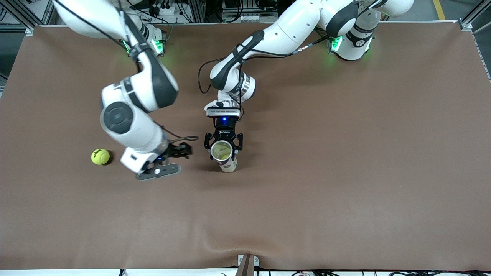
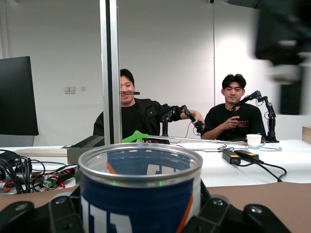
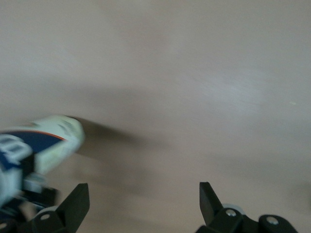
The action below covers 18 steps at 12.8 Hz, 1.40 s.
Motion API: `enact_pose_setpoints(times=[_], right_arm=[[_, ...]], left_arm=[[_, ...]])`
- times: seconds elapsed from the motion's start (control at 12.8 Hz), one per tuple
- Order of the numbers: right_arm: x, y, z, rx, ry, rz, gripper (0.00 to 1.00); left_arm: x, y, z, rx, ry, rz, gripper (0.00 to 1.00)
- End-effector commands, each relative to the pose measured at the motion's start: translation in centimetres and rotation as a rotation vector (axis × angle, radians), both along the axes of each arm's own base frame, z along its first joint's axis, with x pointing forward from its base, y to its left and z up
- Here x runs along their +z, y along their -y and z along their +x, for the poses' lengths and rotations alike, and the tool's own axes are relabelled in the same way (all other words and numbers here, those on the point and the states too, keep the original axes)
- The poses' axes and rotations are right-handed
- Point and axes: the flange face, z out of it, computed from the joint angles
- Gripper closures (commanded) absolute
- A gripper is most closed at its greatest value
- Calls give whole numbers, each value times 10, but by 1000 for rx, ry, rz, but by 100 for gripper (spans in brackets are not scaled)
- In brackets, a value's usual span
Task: Insert tennis ball vertically with right arm
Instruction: 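Open the right gripper to drop the ball into the can, then move the right gripper to the Wilson ball and grasp it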
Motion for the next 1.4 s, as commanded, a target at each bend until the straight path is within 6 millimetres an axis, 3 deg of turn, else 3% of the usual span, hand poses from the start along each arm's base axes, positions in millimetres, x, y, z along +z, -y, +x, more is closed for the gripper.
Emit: enact_pose_setpoints(times=[0.0,0.23,0.47,0.62,1.01,1.32], right_arm=[[0,73,1,57,-59,-19,0],[-22,166,8,134,-103,-1,0],[-44,234,11,233,-124,27,0],[-69,265,6,263,-125,42,0],[-151,333,-27,298,-86,68,0],[-180,356,-38,330,-87,82,0]], left_arm=[[3,4,2,-16,18,-49,19],[3,4,2,-16,18,-48,19],[0,3,2,-15,16,-44,19],[3,3,3,-15,17,-48,19],[2,3,3,-14,17,-44,19],[2,3,3,-15,17,-47,19]])
